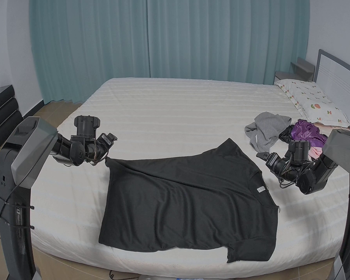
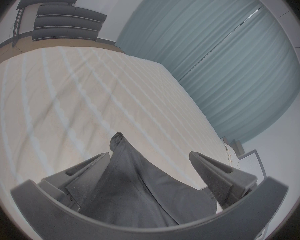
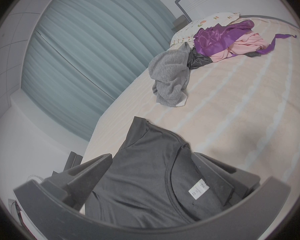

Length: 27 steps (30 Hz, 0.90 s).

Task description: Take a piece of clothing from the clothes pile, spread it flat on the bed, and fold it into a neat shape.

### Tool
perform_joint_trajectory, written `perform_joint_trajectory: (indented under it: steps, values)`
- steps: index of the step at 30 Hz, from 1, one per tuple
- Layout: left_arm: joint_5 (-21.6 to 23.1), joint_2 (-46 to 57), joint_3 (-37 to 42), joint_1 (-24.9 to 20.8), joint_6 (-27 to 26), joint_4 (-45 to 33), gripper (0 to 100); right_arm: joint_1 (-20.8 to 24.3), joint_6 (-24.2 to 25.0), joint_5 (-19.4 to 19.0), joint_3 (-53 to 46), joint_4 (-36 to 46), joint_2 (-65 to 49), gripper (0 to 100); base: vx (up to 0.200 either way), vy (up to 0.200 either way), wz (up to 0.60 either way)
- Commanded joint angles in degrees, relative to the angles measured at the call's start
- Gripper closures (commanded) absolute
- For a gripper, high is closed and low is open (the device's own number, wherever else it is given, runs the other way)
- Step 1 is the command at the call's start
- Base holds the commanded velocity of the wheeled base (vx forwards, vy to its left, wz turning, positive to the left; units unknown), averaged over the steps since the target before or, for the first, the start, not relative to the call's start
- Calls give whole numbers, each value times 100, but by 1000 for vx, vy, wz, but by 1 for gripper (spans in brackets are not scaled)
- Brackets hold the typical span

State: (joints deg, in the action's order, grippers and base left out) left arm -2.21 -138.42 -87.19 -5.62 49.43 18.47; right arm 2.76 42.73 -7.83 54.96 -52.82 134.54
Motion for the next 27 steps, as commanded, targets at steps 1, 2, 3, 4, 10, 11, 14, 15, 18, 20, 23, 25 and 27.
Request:
perform_joint_trajectory:
  steps: [1,2,3,4,10,11,14,15,18,20,23,25,27]
  values:
    - [10,395,193,8,5,16,0,6,-1,-8,-275,-9,-226,0,0,0,0]
    - [19,448,299,8,-4,25,0,6,-1,-8,-363,-9,-279,0,0,0,0]
    - [19,448,325,8,-4,25,0,6,-1,-8,-389,-9,-288,0,0,0,0]
    - [19,474,466,8,-48,43,0,6,-10,-17,-521,-9,-349,0,0,0,0]
    - [159,615,923,-36,-92,43,0,-47,-28,-290,-1022,-396,-402,0,0,0,0]
    - [168,641,967,-36,-101,43,0,-56,-36,-307,-1066,-448,-402,0,0,0,0]
    - [326,879,1230,-36,-153,52,0,-65,-45,-404,-1312,-642,-393,0,0,0,0]
    - [379,984,1336,-27,-153,52,0,-65,-45,-413,-1382,-668,-411,0,0,0,0]
    - [511,1256,1652,-18,-153,52,0,-65,-45,-413,-1540,-738,-490,0,0,0,0]
    - [590,1397,1819,-9,-153,52,0,-65,-45,-413,-1637,-747,-569,0,0,0,0]
    - [713,1775,2294,-9,-136,52,0,-56,-54,-421,-1997,-756,-824,0,0,0,0]
    - [713,1942,2663,-27,-101,60,0,-56,-63,-413,-2244,-773,-947,0,0,0,0]
    - [695,2039,3067,-44,-83,210,0,-65,-98,-404,-2516,-879,-1035,0,0,0,0]
